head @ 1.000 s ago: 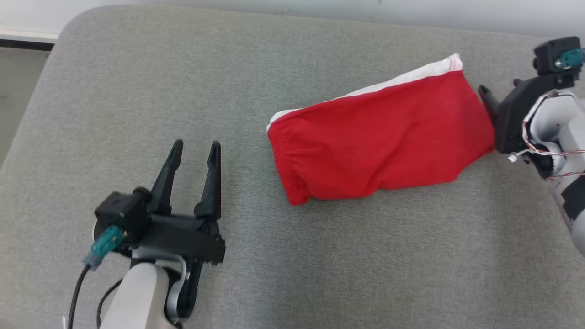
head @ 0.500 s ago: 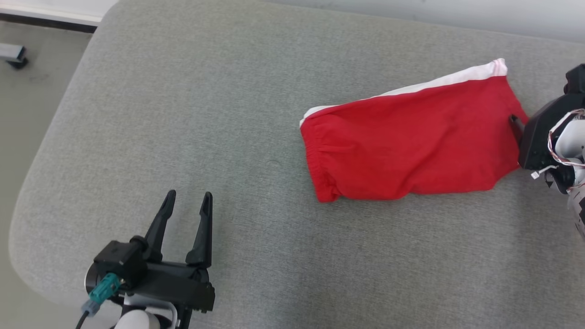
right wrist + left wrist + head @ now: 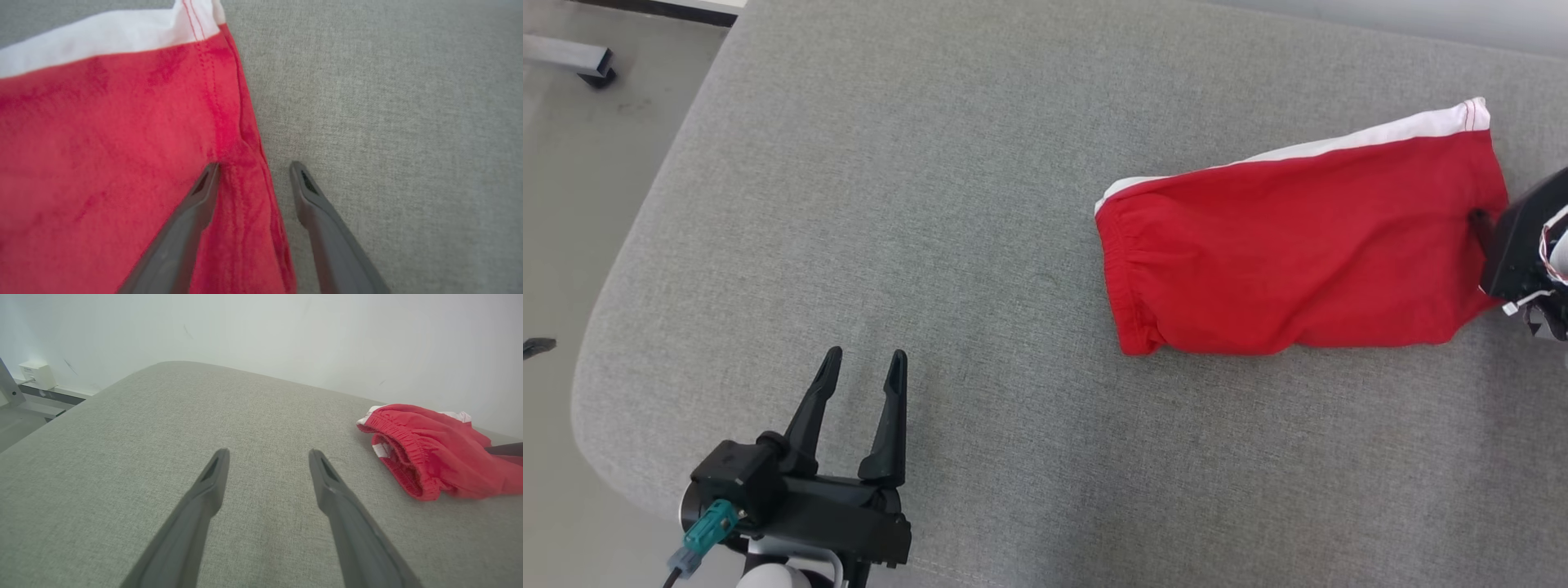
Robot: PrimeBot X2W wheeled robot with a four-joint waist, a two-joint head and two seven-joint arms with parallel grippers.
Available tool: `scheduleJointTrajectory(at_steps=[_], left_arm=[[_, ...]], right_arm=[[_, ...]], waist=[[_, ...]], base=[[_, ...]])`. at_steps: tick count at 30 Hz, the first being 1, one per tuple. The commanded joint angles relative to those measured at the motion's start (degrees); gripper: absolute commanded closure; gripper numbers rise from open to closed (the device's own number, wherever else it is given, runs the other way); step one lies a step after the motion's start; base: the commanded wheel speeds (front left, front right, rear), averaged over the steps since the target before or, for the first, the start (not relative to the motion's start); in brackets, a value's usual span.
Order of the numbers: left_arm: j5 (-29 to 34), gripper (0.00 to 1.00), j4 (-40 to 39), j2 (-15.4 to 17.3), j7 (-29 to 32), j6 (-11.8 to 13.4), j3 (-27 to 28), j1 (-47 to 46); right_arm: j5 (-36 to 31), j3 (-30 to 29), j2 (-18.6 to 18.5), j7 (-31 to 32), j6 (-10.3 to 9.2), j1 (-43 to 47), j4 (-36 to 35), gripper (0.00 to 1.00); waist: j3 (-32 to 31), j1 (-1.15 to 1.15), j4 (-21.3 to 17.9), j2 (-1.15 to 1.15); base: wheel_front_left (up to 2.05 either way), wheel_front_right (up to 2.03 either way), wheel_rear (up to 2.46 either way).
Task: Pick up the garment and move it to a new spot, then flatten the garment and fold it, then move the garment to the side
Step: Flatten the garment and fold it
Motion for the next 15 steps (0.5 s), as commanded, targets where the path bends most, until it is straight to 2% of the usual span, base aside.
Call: scheduleJointTrajectory(at_steps=[1,9,15], left_arm=[[0.11,0.0,-0.18,-0.08,0.04,-0.09,0.49,0.55],[-0.75,0.0,0.51,-0.15,0.04,-0.15,0.91,-0.7],[-0.21,0.0,1.05,-0.15,0.04,-0.16,1.74,-0.59]], right_arm=[[-0.6,0.27,1.36,1.12,-0.17,2.17,1.45,1.0],[-2.01,0.15,1.09,-0.68,-0.23,1.67,1.62,1.0],[-1.2,0.33,1.57,-4.0,-0.22,2.34,-1.78,1.0]], waist=[[0.77,0.01,-0.44,0.01],[0.55,0.01,-1.71,0.01],[-1.63,0.01,-3.74,0.01]], base=[[0.0,0.0,0.0],[0.0,0.0,0.0],[0.0,0.0,0.0]])
